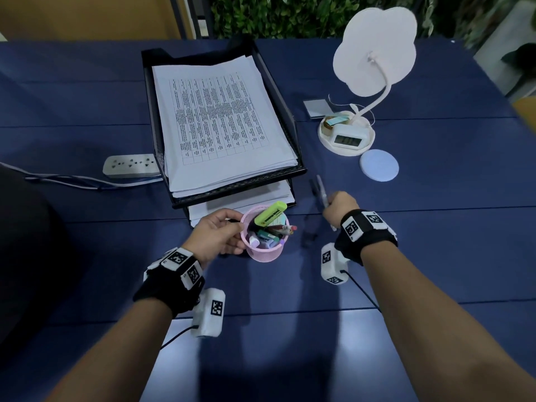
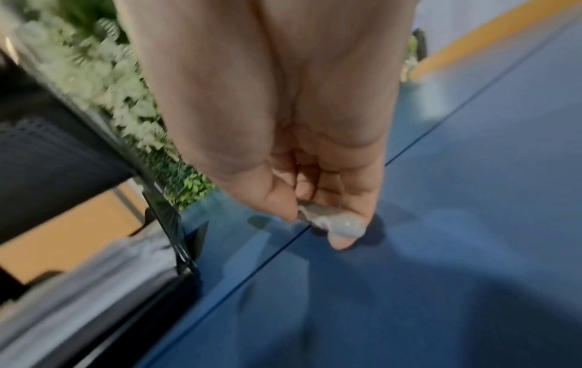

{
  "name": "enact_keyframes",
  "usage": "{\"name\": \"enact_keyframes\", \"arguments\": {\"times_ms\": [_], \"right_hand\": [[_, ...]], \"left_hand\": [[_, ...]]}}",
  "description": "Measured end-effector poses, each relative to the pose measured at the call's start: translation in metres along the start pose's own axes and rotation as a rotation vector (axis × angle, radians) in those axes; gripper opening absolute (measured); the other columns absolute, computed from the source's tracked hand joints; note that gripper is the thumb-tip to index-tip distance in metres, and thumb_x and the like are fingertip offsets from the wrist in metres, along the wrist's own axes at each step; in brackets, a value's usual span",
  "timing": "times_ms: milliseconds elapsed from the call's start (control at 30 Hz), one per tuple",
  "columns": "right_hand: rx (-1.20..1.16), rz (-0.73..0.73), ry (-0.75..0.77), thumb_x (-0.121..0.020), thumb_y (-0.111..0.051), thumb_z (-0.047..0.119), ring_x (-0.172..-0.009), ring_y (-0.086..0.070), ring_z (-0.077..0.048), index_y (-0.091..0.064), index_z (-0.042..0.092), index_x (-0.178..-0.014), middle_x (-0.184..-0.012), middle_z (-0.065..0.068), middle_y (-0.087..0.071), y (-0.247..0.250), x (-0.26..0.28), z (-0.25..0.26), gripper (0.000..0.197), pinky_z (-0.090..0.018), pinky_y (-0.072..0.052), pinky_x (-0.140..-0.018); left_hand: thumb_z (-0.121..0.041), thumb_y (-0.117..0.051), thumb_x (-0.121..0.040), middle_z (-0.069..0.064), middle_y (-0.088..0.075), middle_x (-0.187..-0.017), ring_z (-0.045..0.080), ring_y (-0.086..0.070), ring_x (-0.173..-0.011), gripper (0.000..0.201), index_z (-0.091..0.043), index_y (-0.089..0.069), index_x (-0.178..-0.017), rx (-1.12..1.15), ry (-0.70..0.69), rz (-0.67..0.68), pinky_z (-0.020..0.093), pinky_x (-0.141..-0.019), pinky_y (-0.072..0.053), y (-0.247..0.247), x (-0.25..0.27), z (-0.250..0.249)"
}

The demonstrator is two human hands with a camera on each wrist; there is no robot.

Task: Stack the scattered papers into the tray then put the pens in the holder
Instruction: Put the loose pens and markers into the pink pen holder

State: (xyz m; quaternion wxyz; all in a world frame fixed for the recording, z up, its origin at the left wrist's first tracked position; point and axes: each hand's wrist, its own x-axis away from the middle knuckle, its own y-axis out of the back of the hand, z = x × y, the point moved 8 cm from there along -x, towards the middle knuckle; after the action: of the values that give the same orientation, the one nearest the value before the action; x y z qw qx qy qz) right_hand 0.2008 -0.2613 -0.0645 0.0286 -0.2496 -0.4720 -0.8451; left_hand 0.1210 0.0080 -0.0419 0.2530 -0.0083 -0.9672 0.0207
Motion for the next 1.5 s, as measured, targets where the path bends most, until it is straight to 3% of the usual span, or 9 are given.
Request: {"name": "enact_keyframes", "arguments": {"times_ms": [167, 367, 700, 833, 967, 1033, 1200, 1300, 1500], "right_hand": [[-0.454, -0.031, -0.051, -0.088, -0.054, 0.003, -0.074, -0.061, -0.032, -0.060, 0.002, -0.104, -0.078, -0.012, -0.060, 0.004, 0.026, -0.017, 0.017, -0.052, -0.055, -0.081], [-0.739, 0.076, 0.129, -0.099, -0.045, 0.016, -0.072, -0.054, -0.018, -0.051, 0.014, -0.106, -0.087, -0.005, -0.052, 0.029, 0.086, 0.012, 0.010, -0.038, -0.053, -0.067], [-0.361, 0.107, 0.366, -0.089, -0.056, 0.000, -0.065, -0.051, -0.007, -0.069, 0.012, -0.106, -0.072, 0.006, -0.059, 0.040, 0.128, 0.045, 0.025, -0.013, -0.043, -0.062], [-0.252, 0.045, 0.409, -0.084, -0.065, 0.004, -0.069, -0.055, -0.007, -0.072, 0.012, -0.098, -0.074, 0.006, -0.063, 0.047, 0.136, 0.059, 0.017, -0.014, -0.042, -0.067], [-0.264, 0.020, 0.418, -0.080, -0.069, 0.005, -0.062, -0.051, -0.002, -0.071, 0.015, -0.090, -0.071, 0.008, -0.060, 0.050, 0.140, 0.070, 0.014, -0.006, -0.040, -0.057], [-0.340, -0.006, 0.438, -0.076, -0.072, 0.004, -0.060, -0.050, -0.004, -0.069, 0.014, -0.087, -0.069, 0.007, -0.058, 0.049, 0.141, 0.077, 0.015, -0.013, -0.043, -0.064], [-0.425, -0.043, 0.548, -0.085, -0.065, 0.011, -0.083, -0.062, -0.016, -0.066, 0.015, -0.110, -0.089, -0.001, -0.066, 0.027, 0.145, 0.102, 0.025, -0.035, -0.051, -0.090], [-0.150, -0.061, 0.646, -0.095, -0.052, 0.015, -0.108, -0.053, -0.020, -0.055, 0.018, -0.131, -0.111, -0.001, -0.067, 0.005, 0.155, 0.116, 0.037, -0.029, -0.042, -0.098], [0.111, 0.182, 0.624, -0.097, -0.046, 0.033, -0.142, -0.022, -0.024, -0.029, 0.017, -0.148, -0.155, -0.003, -0.025, -0.039, 0.153, 0.107, 0.056, -0.030, -0.016, -0.116]], "left_hand": [[0.003, -0.056, -0.089, 0.009, -0.063, -0.062, 0.014, -0.061, -0.043, 0.016, -0.012, -0.059, -0.083, 0.009, -0.004, 0.012, 0.022, -0.044, -0.052, -0.007, 0.011, 0.003], [0.002, -0.056, -0.090, 0.011, -0.064, -0.065, 0.014, -0.062, -0.044, 0.013, -0.011, -0.057, -0.087, -0.017, -0.003, 0.009, 0.023, -0.045, -0.054, -0.008, 0.024, 0.008], [-0.001, -0.057, -0.091, 0.015, -0.064, -0.071, 0.013, -0.061, -0.044, 0.008, -0.009, -0.057, -0.090, -0.021, -0.002, -0.012, 0.025, -0.048, -0.055, 0.004, 0.039, 0.012], [-0.002, -0.057, -0.091, 0.016, -0.064, -0.074, 0.012, -0.061, -0.044, 0.006, -0.008, -0.058, -0.090, -0.023, -0.008, -0.008, 0.024, -0.049, -0.055, 0.009, 0.045, 0.014], [-0.003, -0.057, -0.091, 0.016, -0.064, -0.075, 0.012, -0.062, -0.045, 0.007, -0.009, -0.058, -0.090, -0.021, -0.013, -0.014, 0.024, -0.050, -0.056, 0.015, 0.048, 0.015], [-0.003, -0.057, -0.092, 0.016, -0.064, -0.075, 0.012, -0.062, -0.045, 0.008, -0.010, -0.059, -0.089, -0.021, -0.014, -0.015, 0.024, -0.049, -0.056, 0.016, 0.048, 0.014], [-0.007, -0.054, -0.094, 0.016, -0.061, -0.074, 0.012, -0.063, -0.046, 0.008, -0.010, -0.059, -0.089, -0.012, -0.004, -0.011, 0.023, -0.049, -0.055, 0.017, 0.047, 0.014], [-0.004, -0.054, -0.093, 0.015, -0.062, -0.074, 0.012, -0.064, -0.046, 0.004, -0.007, -0.057, -0.094, 0.000, -0.009, 0.010, 0.022, -0.048, -0.055, 0.015, 0.046, 0.013], [0.011, -0.058, -0.085, 0.009, -0.058, -0.081, 0.015, -0.066, -0.062, 0.039, -0.014, -0.054, -0.114, -0.095, -0.024, 0.142, 0.025, -0.062, -0.058, 0.014, 0.046, 0.011]]}}
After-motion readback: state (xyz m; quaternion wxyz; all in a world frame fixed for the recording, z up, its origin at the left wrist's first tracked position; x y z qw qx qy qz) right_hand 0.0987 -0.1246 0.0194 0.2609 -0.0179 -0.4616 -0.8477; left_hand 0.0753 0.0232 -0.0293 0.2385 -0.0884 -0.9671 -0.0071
